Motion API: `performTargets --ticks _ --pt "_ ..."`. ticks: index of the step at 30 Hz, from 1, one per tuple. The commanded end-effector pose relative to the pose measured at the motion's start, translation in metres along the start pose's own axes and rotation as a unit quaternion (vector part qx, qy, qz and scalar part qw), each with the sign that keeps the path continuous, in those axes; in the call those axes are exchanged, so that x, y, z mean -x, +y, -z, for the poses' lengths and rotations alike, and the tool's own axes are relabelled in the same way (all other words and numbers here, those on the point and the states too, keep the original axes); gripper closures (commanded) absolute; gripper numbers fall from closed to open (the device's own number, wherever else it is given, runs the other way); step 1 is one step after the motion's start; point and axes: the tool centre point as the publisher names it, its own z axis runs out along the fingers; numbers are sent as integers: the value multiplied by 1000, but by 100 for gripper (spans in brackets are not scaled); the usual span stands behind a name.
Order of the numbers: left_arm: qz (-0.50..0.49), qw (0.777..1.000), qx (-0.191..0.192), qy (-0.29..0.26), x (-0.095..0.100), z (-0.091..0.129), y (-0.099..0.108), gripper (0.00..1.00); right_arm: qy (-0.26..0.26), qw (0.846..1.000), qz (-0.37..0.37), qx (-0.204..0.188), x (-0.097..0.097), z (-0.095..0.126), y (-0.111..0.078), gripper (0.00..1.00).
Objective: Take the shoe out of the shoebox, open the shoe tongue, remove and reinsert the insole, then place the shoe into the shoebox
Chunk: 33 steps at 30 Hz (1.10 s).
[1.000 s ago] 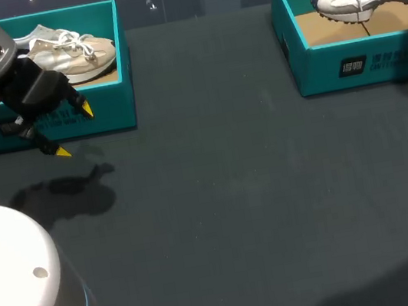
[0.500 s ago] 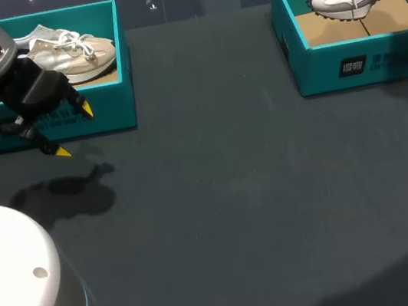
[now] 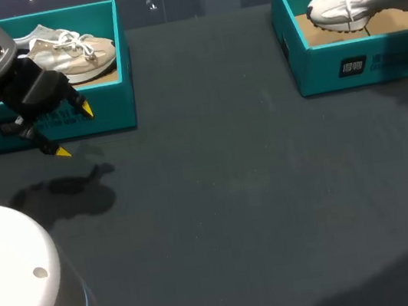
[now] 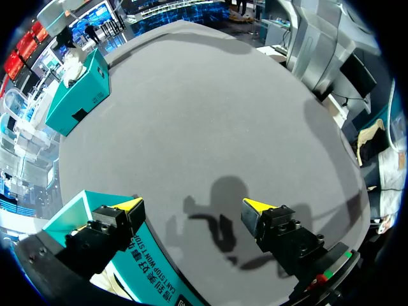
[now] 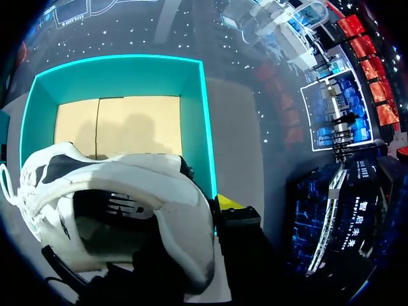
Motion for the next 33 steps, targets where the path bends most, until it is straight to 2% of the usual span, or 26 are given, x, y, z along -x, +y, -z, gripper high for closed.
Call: performTargets --ticks 1,14,29,33 --pt "0 1000 1 0 -1 0 0 0 -1 1000 0 0 -4 -8 0 100" --pt "0 1000 1 0 -1 0 0 0 -8 1000 3 -10 -9 -29 -5 100" --pt "0 1000 1 0 -1 0 0 0 -8 1000 3 -10 -9 -29 -5 100" --pt "0 1000 1 0 -1 0 0 0 -9 1000 3 -14 -15 -43 -7 100"
